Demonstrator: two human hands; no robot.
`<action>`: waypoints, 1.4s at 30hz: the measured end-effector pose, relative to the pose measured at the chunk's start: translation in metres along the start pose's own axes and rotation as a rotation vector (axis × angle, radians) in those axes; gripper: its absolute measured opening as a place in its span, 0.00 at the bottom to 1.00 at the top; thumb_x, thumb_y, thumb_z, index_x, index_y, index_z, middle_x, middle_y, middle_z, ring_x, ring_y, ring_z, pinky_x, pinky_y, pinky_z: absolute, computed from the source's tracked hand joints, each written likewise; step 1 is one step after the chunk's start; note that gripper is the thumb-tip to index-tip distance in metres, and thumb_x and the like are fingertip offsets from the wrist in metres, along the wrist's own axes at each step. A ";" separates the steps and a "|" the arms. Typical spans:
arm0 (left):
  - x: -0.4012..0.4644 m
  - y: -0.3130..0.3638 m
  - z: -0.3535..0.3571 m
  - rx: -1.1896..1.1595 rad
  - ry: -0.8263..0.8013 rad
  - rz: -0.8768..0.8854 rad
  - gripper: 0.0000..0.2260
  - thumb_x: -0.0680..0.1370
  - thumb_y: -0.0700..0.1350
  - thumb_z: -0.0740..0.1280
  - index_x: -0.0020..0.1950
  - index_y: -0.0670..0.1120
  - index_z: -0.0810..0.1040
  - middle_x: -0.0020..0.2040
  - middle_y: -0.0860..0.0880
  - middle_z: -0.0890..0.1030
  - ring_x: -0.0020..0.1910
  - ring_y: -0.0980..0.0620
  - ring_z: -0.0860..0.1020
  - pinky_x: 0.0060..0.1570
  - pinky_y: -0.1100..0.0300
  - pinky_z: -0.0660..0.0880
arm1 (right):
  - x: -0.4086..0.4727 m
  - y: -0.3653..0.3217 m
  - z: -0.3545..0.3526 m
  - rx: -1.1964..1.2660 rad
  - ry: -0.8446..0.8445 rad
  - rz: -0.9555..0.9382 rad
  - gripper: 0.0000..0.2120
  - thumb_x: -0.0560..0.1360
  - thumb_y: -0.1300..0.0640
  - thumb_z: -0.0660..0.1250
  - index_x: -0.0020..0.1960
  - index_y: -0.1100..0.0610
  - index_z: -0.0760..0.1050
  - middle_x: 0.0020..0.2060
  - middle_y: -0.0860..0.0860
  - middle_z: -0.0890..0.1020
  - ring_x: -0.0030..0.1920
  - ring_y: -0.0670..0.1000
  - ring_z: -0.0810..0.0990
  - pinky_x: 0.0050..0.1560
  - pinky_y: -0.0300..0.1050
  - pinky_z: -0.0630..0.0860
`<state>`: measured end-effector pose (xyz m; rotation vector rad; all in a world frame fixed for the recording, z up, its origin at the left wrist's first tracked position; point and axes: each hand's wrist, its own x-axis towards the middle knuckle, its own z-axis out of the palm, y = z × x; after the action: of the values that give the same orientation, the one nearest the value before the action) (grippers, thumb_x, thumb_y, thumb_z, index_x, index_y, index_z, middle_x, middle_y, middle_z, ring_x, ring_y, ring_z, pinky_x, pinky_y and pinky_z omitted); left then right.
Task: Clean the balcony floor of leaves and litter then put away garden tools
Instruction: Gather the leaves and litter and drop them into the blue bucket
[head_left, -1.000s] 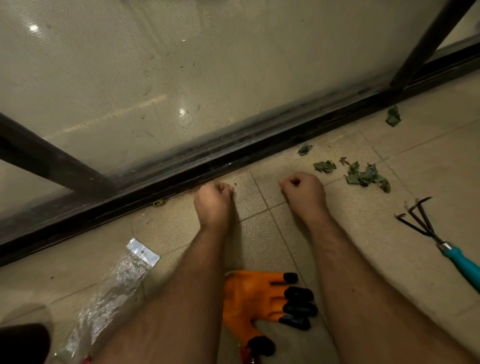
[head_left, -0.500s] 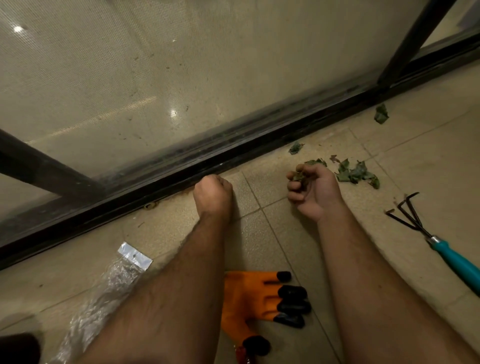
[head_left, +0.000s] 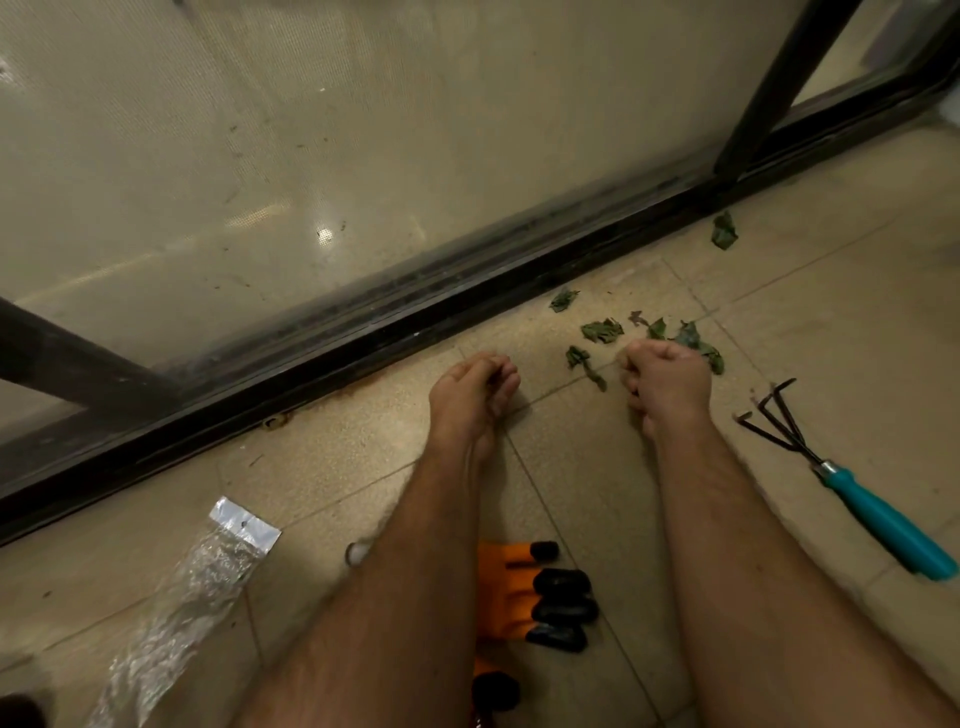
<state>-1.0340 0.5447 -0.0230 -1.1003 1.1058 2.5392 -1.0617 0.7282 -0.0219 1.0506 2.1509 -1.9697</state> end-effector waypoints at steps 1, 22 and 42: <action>0.002 -0.002 0.000 0.001 -0.019 -0.009 0.06 0.79 0.36 0.66 0.56 0.38 0.80 0.43 0.44 0.82 0.39 0.53 0.82 0.41 0.63 0.82 | 0.001 0.004 0.000 -0.053 0.029 -0.045 0.06 0.79 0.62 0.66 0.50 0.61 0.81 0.36 0.51 0.81 0.32 0.46 0.76 0.31 0.38 0.73; 0.048 -0.027 0.058 1.565 -0.271 0.675 0.12 0.81 0.50 0.66 0.60 0.45 0.80 0.55 0.48 0.80 0.53 0.53 0.76 0.56 0.56 0.75 | 0.018 0.010 -0.041 0.415 -0.121 0.203 0.06 0.79 0.66 0.59 0.46 0.58 0.70 0.38 0.55 0.77 0.26 0.45 0.66 0.20 0.36 0.57; 0.058 -0.031 0.084 0.812 -0.086 0.312 0.13 0.84 0.41 0.55 0.57 0.43 0.79 0.48 0.49 0.79 0.41 0.56 0.76 0.40 0.62 0.71 | 0.047 0.002 -0.055 -0.774 0.131 -0.148 0.11 0.80 0.56 0.66 0.62 0.55 0.73 0.55 0.53 0.81 0.51 0.53 0.77 0.49 0.45 0.73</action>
<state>-1.1102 0.6166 -0.0417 -0.6206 2.1265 1.9206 -1.0755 0.7981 -0.0347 0.8946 2.7425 -0.9215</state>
